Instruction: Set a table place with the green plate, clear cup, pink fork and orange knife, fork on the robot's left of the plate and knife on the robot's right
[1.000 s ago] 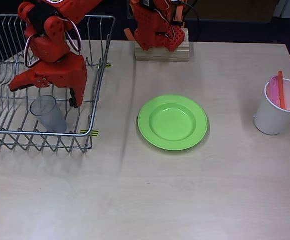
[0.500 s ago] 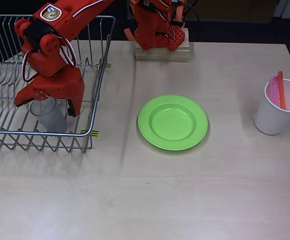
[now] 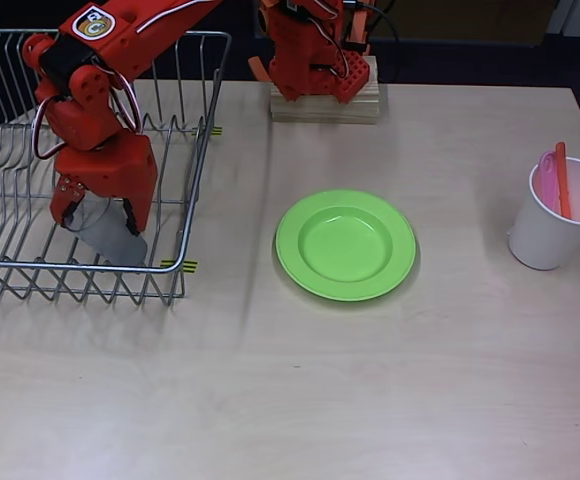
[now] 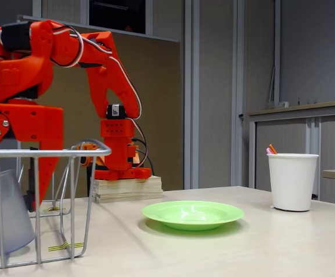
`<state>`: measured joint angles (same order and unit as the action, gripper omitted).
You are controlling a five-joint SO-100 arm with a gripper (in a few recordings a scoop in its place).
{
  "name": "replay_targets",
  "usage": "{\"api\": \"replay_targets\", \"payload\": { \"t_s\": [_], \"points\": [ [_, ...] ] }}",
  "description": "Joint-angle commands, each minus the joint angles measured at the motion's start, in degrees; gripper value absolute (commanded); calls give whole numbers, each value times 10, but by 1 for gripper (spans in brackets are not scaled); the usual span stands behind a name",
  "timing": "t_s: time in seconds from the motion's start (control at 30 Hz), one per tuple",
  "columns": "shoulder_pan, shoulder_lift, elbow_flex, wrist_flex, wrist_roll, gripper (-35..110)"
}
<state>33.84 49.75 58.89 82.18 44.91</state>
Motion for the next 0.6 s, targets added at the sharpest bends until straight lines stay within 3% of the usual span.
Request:
{"api": "replay_targets", "payload": {
  "t_s": [0.0, 0.27, 0.57],
  "points": [
    [5, 6, 0, -2, -3, 32],
    [1, 19, -22, 10, -13, 22],
    [-13, 55, -63, 56, -20, 24]
  ]
}}
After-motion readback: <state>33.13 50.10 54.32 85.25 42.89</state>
